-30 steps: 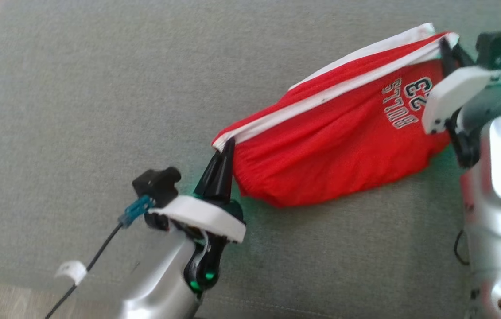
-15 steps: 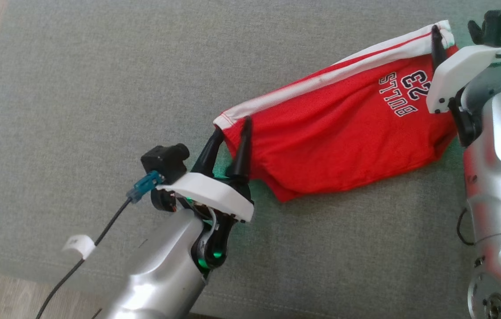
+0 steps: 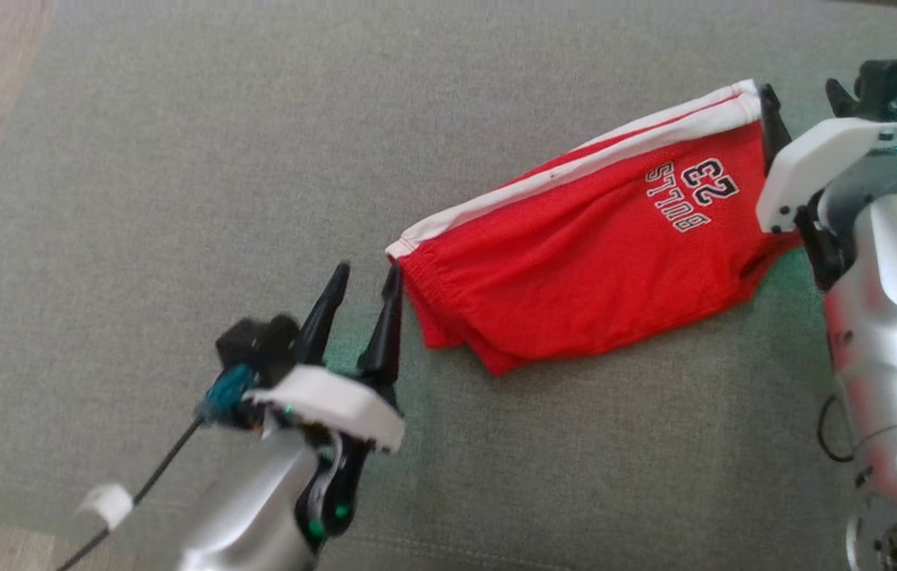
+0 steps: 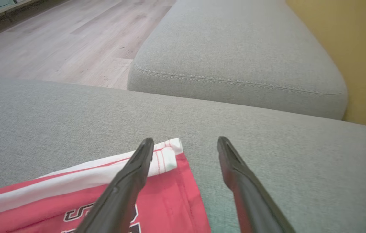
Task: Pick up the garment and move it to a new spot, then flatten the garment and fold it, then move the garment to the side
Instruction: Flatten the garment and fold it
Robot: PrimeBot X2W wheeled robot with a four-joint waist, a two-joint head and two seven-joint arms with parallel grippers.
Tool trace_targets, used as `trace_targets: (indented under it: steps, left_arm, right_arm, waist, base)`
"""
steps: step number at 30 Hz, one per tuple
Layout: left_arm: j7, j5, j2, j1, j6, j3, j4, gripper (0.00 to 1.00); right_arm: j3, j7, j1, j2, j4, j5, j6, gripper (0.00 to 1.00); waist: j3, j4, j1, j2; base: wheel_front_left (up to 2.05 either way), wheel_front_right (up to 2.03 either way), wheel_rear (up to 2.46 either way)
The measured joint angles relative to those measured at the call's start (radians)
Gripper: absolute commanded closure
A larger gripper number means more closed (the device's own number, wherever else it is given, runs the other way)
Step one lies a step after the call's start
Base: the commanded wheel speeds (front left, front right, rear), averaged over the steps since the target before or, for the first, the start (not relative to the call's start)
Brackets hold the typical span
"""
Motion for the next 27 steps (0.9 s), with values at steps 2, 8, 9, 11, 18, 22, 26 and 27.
trace_targets:
  steps: [2, 8, 9, 11, 18, 22, 26, 27]
  left_arm:
    - [0.000, 0.012, 0.028, 0.039, 0.020, -0.002, -0.031, 0.00]
    - [-0.001, 0.043, 0.089, 0.110, 0.085, 0.010, -0.133, 0.00]
    - [-0.001, 0.047, 0.097, 0.119, 0.095, 0.015, -0.146, 0.00]
    - [-0.002, 0.054, 0.117, 0.138, 0.116, 0.023, -0.172, 0.00]
    - [-0.009, 0.061, 0.160, 0.202, 0.170, 0.073, -0.243, 0.00]
    - [-0.010, 0.061, 0.175, 0.224, 0.185, 0.083, -0.271, 0.00]
    - [-0.010, 0.061, 0.179, 0.240, 0.198, 0.086, -0.295, 0.00]
    - [-0.010, 0.061, 0.182, 0.241, 0.200, 0.087, -0.298, 0.00]
  right_arm:
    - [0.002, 0.002, 0.002, -0.014, 0.017, 0.009, 0.000, 0.00]
    - [0.012, 0.065, 0.055, -0.082, 0.078, 0.040, 0.000, 0.00]
    - [0.018, 0.076, 0.065, -0.091, 0.090, 0.047, 0.000, 0.00]
    - [0.033, 0.092, 0.081, -0.102, 0.102, 0.064, 0.000, 0.00]
    - [0.095, 0.157, 0.083, -0.121, 0.138, 0.159, 0.000, 0.00]
    - [0.112, 0.199, 0.083, -0.125, 0.153, 0.215, 0.000, 0.00]
    - [0.132, 0.213, 0.083, -0.124, 0.153, 0.272, 0.000, 0.72]
    - [0.140, 0.213, 0.083, -0.123, 0.153, 0.281, 0.000, 0.91]
  waist:
    - [-0.019, 0.000, -0.0001, 0.0000]
    - [-0.056, 0.023, -0.0001, 0.0000]
    - [-0.058, 0.029, -0.0001, 0.0000]
    - [-0.060, 0.039, -0.0001, 0.0000]
    - [-0.051, 0.056, 0.0000, 0.0000]
    - [-0.052, 0.057, 0.0000, 0.0000]
    - [-0.055, 0.054, 0.0000, 0.0000]
    - [-0.058, 0.051, 0.0001, 0.0000]
  base:
    - [0.00, 0.00, 0.00]
    - [0.00, 0.00, 0.00]
    - [0.00, 0.00, 0.00]
    - [0.00, 0.00, 0.00]
    - [0.00, 0.00, 0.00]
    - [0.00, 0.00, 0.00]
    - [0.00, 0.00, 0.00]
    - [0.00, 0.00, 0.00]
